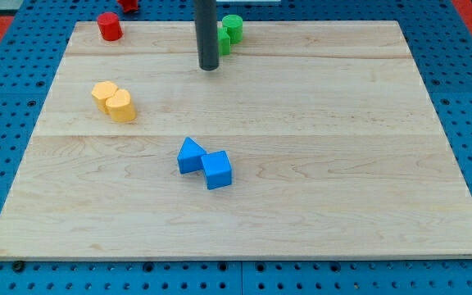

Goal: Place green circle adjacent to green star

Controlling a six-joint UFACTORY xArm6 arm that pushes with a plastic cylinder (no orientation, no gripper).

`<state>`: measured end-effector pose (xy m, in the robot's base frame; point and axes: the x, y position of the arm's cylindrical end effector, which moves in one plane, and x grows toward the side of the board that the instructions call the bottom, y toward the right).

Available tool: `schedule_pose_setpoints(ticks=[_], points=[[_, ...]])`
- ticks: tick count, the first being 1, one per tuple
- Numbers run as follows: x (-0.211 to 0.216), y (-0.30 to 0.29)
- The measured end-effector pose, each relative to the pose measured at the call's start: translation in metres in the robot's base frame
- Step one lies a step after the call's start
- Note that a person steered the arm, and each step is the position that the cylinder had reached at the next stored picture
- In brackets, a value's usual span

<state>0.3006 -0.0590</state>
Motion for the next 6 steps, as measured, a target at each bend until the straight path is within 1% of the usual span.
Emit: schedule_pose_setpoints(ticks=[1, 2, 3, 5, 6], points=[[-0.022, -0.065], [-0.094, -0.059], [-0.109, -0.046], [-0.109, -0.032], [-0.109, -0.011]])
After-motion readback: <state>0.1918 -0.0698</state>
